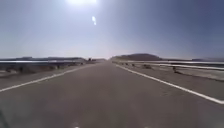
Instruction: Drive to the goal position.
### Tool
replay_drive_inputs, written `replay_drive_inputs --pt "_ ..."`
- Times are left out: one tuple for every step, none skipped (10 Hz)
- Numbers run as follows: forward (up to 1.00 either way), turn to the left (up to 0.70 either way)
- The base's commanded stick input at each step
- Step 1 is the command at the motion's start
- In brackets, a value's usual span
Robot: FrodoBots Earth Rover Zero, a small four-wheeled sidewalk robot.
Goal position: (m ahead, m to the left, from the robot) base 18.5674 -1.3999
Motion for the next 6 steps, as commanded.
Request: replay_drive_inputs --pt "1.00 0.00" --pt "1.00 0.00" --pt "1.00 0.00" --pt "1.00 0.00" --pt "1.00 0.00" --pt "1.00 0.00"
